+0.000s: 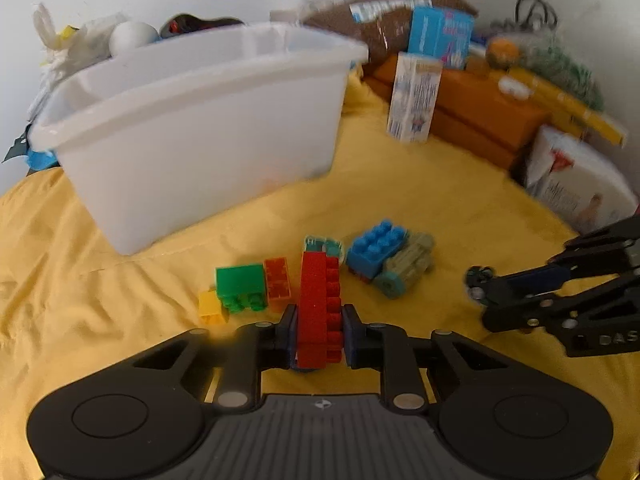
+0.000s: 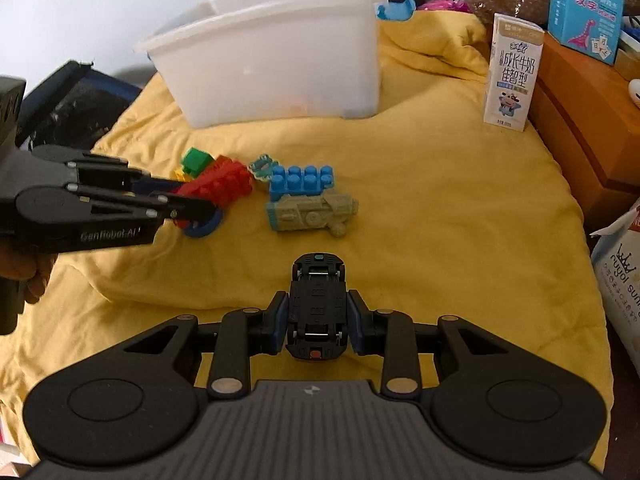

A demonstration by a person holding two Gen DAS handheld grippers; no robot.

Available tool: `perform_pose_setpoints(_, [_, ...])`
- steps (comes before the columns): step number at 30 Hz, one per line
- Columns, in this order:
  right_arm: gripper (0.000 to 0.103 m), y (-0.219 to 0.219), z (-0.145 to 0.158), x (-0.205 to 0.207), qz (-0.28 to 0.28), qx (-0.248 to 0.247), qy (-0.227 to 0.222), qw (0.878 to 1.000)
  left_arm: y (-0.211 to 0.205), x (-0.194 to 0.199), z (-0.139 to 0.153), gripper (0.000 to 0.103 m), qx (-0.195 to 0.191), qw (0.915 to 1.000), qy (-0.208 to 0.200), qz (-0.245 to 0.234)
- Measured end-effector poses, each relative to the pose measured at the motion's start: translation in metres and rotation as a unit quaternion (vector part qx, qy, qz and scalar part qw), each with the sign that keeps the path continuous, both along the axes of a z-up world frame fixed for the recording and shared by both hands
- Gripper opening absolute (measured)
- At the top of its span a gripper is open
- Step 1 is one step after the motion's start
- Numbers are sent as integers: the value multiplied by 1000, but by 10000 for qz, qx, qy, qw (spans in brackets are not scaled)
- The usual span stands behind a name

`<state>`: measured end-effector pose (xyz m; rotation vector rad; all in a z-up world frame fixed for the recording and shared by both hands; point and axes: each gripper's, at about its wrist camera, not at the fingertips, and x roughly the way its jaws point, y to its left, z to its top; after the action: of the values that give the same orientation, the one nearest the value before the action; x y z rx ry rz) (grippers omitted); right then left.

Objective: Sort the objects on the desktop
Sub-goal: 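Grasp a black toy car with the right tool while the left grasps a red brick, then carry the black car and red brick over the bin and release them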

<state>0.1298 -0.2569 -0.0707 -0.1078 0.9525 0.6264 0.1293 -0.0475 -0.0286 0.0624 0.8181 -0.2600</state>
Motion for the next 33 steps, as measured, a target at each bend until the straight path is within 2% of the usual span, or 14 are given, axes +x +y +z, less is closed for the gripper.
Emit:
perform_pose_setpoints(4, [34, -1, 16, 3, -93, 364, -78, 9993, 17, -9, 35, 25, -549, 9976, -220, 354])
perform_pose_setpoints(6, [34, 0, 29, 9, -128, 571, -153, 9982, 27, -11, 53, 25, -702, 9956, -379, 495])
perform_pose_setpoints(12, [34, 20, 83, 44, -151, 1121, -490, 9924, 57, 10, 101, 25, -728, 9907, -746, 881])
perform_pose_setpoints(15, [34, 33, 113, 71, -81, 1225, -746, 9896, 73, 32, 124, 25, -787, 9881, -770, 1077])
perform_pose_setpoints(19, [34, 49, 144, 112, -62, 1331, -779, 9880, 89, 61, 149, 25, -783, 9872, -752, 1168])
perform_pose_setpoints(26, [34, 72, 162, 169, -131, 1098, -630, 9919, 105, 105, 164, 25, -738, 9882, -593, 1205])
perform_pose_setpoints(33, [34, 86, 158, 183, -18, 937, -473, 9945, 105, 131, 166, 25, -769, 9896, -383, 1153])
